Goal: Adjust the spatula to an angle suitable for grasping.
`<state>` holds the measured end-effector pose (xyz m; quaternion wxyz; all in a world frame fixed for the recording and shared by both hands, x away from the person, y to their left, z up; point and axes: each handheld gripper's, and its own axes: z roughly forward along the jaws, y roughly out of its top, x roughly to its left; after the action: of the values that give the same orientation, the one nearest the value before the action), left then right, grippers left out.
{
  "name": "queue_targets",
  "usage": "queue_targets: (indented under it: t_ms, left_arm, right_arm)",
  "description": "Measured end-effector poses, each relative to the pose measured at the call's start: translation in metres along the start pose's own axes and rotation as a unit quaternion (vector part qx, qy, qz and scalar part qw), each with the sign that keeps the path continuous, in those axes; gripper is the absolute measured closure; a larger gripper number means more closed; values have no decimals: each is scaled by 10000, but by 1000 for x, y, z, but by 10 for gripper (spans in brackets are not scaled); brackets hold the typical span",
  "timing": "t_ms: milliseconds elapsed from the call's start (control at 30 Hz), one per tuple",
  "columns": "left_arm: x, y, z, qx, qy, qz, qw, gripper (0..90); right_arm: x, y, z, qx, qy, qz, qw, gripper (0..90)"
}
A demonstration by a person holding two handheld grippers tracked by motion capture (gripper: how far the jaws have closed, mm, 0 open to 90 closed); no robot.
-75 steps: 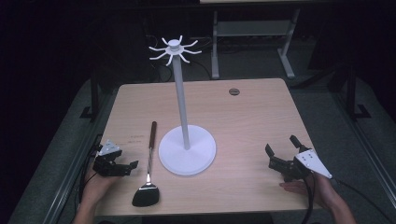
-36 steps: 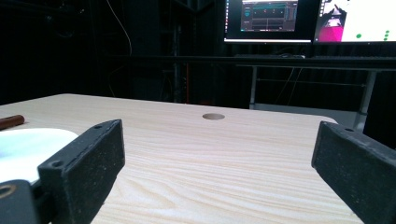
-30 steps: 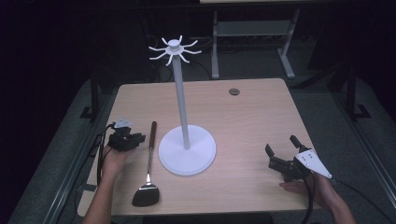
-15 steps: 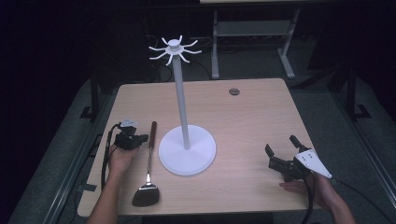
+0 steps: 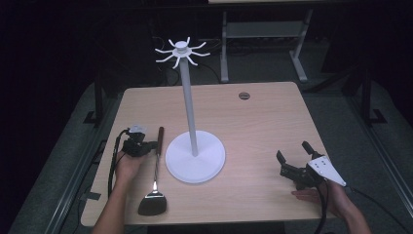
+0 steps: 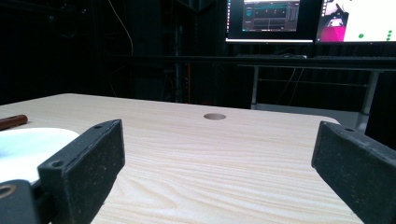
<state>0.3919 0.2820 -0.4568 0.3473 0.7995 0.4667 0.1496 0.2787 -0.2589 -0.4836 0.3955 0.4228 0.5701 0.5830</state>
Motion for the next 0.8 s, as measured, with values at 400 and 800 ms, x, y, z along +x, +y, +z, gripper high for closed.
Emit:
queue_targets:
  t_ms: [400, 800]
  left_arm:
    - [-7, 2, 3, -54, -101, 13, 9999, 897]
    - [-10, 5, -5, -195, -174, -78, 9996, 897]
  right_arm:
    - [0, 0, 0, 1, 5, 0, 10000, 20]
    - [0, 0, 0, -2, 3, -5, 10000, 20]
